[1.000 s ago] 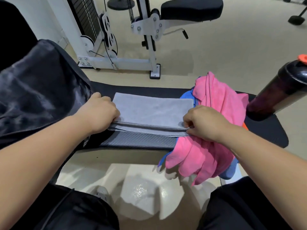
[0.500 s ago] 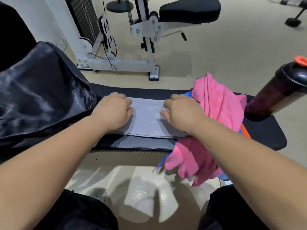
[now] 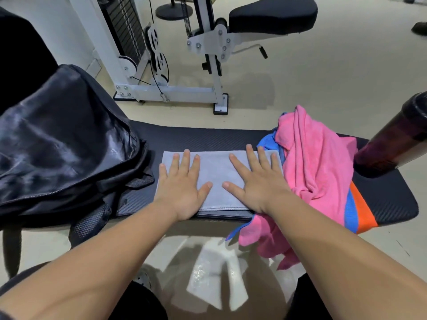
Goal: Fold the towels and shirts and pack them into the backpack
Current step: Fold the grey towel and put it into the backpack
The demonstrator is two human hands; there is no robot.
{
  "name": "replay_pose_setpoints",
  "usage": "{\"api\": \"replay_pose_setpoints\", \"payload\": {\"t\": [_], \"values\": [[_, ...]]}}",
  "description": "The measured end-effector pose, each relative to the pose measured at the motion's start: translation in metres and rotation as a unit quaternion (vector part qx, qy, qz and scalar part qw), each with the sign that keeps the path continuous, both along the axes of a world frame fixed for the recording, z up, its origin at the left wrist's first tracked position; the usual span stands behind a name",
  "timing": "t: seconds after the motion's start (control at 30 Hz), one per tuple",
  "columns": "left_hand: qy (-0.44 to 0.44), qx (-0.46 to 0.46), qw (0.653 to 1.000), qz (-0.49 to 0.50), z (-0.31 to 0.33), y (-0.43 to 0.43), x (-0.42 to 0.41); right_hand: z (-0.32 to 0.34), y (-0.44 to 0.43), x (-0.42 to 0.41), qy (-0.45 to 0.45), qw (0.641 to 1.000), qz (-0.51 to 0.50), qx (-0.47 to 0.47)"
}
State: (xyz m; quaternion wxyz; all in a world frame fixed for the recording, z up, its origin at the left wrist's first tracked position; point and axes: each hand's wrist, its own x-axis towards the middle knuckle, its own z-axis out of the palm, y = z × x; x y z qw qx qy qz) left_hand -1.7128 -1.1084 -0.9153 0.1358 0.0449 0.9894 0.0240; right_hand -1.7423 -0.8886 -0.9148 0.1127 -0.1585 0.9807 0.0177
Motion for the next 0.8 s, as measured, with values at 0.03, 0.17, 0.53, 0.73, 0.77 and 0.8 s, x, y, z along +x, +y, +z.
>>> {"api": "replay_pose_setpoints", "payload": {"t": [0.03,0.17,0.53,0.73,0.77,0.8], "values": [[0.000,0.012,1.000,0.000,0.002,-0.002,0.000,-0.001,0.001,0.001,0.003,1.000,0.002,-0.001],[0.106,0.064,0.992,0.006,0.011,-0.018,0.001,0.004,-0.005,0.002,0.051,0.998,0.026,0.030],[0.039,-0.038,0.993,0.105,0.032,-0.024,0.014,-0.007,-0.033,0.024,0.003,0.999,-0.008,-0.047],[0.042,0.356,0.891,0.278,0.035,-0.036,0.002,-0.006,-0.033,0.024,-0.001,0.999,-0.008,-0.041],[0.039,0.393,0.869,0.299,0.036,-0.037,0.002,-0.006,-0.033,0.023,-0.003,0.999,-0.008,-0.041],[0.035,0.410,0.858,0.308,0.037,-0.037,0.002,-0.006,-0.034,0.023,-0.005,0.999,-0.008,-0.041]]}}
